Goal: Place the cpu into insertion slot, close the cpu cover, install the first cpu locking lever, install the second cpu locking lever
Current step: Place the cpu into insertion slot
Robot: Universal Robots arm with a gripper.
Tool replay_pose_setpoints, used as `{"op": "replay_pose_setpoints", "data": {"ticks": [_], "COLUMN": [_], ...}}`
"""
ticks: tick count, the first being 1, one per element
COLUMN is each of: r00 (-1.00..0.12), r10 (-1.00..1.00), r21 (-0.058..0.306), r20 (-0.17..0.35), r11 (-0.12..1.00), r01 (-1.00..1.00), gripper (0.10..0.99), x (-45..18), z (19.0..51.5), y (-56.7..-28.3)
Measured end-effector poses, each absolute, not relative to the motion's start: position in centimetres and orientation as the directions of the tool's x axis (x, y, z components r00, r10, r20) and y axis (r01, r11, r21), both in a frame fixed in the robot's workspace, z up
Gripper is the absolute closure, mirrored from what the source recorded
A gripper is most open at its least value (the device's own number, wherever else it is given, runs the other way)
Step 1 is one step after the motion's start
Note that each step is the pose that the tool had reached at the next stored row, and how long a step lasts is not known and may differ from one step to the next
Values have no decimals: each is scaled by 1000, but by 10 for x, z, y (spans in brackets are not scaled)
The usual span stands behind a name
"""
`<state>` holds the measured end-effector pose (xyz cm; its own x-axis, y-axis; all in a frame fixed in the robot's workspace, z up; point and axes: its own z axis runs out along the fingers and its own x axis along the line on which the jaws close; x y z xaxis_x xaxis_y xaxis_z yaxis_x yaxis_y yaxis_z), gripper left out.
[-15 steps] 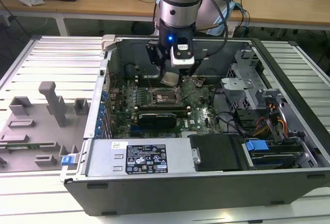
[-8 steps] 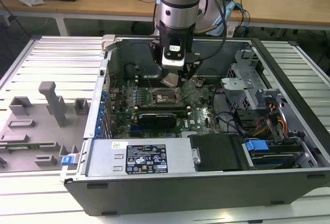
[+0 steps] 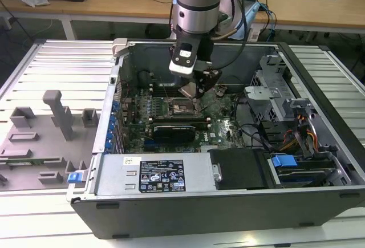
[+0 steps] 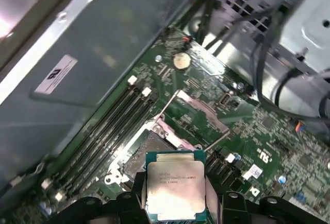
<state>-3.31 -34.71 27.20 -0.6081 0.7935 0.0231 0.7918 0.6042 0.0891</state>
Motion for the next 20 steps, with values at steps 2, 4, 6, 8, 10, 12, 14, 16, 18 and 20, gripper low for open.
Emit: {"op": "replay_pose_setpoints", "data": {"ticks": [2,4,6,8,10,12,14,16,18,20], "r00": [-575,-530,-492,-447,-374,-338,-262,-213,-165,-125], "r10": [818,847,870,894,927,941,965,977,986,992], "r21": [89,89,89,89,89,89,89,89,89,89], "r20": [23,23,23,23,23,23,23,23,23,23], "r11": [571,527,488,443,371,335,259,210,162,122], "r01": [816,845,868,892,924,938,962,974,983,988], "gripper": [545,545,545,545,545,545,545,545,545,545], "x": [-33,-33,-33,-33,-33,-33,-33,-33,-33,-33], "z": [271,271,270,269,267,267,264,263,262,261], "y": [-347,-347,-347,-347,-347,-347,-347,-347,-347,-347]}}
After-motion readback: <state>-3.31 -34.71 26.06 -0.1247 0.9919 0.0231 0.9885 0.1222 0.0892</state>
